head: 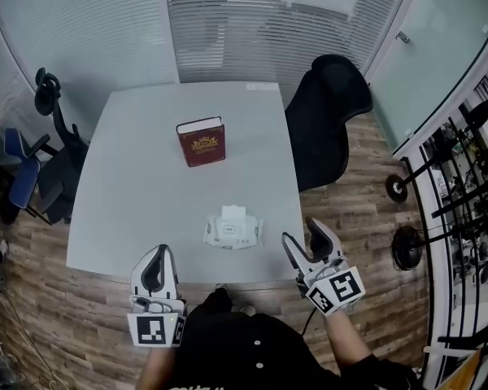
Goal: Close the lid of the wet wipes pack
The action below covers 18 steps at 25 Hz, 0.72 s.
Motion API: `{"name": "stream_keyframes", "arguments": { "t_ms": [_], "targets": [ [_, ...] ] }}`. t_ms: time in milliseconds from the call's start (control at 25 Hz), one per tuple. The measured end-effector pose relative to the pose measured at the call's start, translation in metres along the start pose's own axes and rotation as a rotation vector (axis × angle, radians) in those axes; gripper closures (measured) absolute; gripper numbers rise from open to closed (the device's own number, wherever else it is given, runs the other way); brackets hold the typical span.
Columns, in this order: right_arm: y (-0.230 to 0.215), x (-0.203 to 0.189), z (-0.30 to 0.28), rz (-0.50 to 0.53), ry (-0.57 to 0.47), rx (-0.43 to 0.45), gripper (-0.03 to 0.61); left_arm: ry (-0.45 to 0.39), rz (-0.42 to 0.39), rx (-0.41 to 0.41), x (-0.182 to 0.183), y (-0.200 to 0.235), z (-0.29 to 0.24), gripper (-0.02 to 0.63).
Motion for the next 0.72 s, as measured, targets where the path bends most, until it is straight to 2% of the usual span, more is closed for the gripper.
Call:
{"name": "stream_keyframes", "arguments": {
  "t_ms": [360, 560, 720],
  "targets": [
    [-0.006, -0.017, -0.046, -0.011, 0.082, 0.046, 0.318, 0.015, -0.006, -0.019, -0.007, 0.008, -0.024, 0.601],
    [-0.013, -0.039, -0.066, -0.033, 0.15, 0.068, 0.318, 0.1, 0.049, -0.01, -0.021, 0.011, -0.024, 0.601],
    [-0.024, -0.062, -0.084, -0.077, 0.214, 0.07, 0.318, 0.124, 0.052, -0.005, -0.029, 0.016, -0.026, 0.601]
  ]
}}
Point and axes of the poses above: the fingertips, and each gripper's own axes: z backward along the fingers, y to its left, x out of its top, the point moved 4 cm from there along z, backward along the fingers, and after that the axes turned 4 degrees about -z, right-handed, at the moved point
